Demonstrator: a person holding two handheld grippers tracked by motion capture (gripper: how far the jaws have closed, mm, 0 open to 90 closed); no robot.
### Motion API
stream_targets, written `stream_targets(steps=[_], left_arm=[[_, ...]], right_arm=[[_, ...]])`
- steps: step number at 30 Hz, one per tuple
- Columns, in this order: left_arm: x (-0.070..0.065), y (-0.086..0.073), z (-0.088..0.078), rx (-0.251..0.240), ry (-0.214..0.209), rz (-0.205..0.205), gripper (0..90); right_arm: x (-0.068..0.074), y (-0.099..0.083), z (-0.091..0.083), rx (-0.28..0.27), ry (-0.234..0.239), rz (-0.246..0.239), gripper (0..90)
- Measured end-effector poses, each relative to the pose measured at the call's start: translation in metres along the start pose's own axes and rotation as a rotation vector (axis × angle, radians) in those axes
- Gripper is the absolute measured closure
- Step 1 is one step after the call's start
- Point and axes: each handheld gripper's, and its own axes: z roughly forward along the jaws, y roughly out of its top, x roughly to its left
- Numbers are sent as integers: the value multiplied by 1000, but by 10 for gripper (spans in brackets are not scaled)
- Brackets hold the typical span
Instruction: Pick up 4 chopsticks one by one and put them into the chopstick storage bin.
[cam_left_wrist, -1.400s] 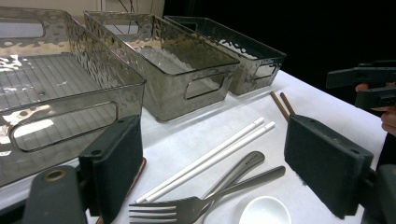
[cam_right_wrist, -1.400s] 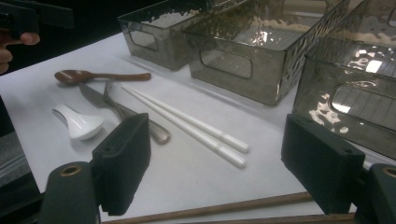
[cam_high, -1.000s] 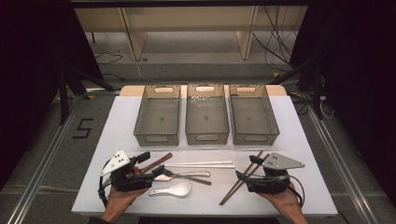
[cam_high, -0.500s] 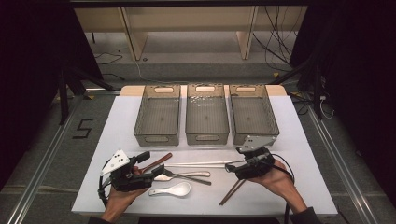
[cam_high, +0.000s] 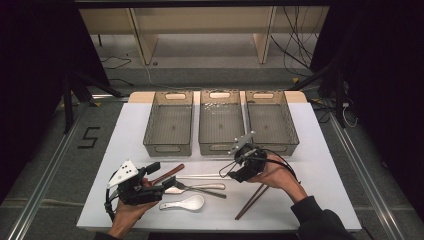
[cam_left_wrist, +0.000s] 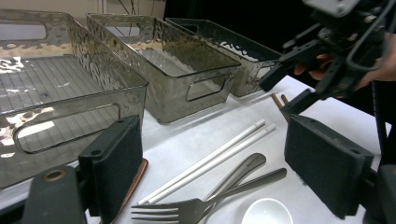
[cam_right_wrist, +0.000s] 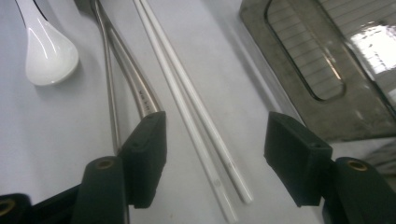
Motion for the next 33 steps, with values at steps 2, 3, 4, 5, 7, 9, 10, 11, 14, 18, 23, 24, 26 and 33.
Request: stream_targets(steps=[2, 3, 4, 5, 7, 9, 10, 11, 14, 18, 23, 24, 26, 33], left_arm=[[0, 0, 0, 1, -1, 1, 189], [0, 0, 0, 1, -2, -1, 189], [0, 0, 0, 1, -2, -1, 189], [0, 0, 0, 1, -2, -1, 189], [1, 0, 0, 0, -1, -3, 189], [1, 0, 0, 1, -1, -4, 189], [1, 0, 0, 1, -1, -2, 189], [1, 0, 0, 1, -2, -2, 189], [0, 0, 0, 1, -4, -2, 189], [1, 0, 0, 0, -3, -3, 189], [1, 0, 0, -2, -4, -6, 189], [1, 0, 0, -2, -4, -6, 189], [1, 0, 0, -2, -3, -7, 189], [1, 0, -1, -8, -1, -10, 189]], right_arm=[[-3, 5, 6, 34, 1, -22, 438], [-6, 9, 12, 62, 14, -27, 449], [-7, 10, 15, 68, 22, -26, 469], [-9, 11, 18, 77, 29, -58, 481], [-9, 13, 24, 91, 35, -62, 488], [-10, 15, 29, 105, 41, -69, 512], [-10, 15, 29, 105, 41, -69, 512], [-11, 15, 31, 112, 44, -81, 524], [-12, 19, 37, 137, 53, -90, 548], [-12, 23, 46, 171, 64, -104, 589], [-15, 26, 54, 206, 85, -153, 665], [-15, 26, 54, 206, 85, -153, 665], [-16, 27, 58, 217, 103, -166, 686], [-17, 29, 62, 241, 120, -191, 737]])
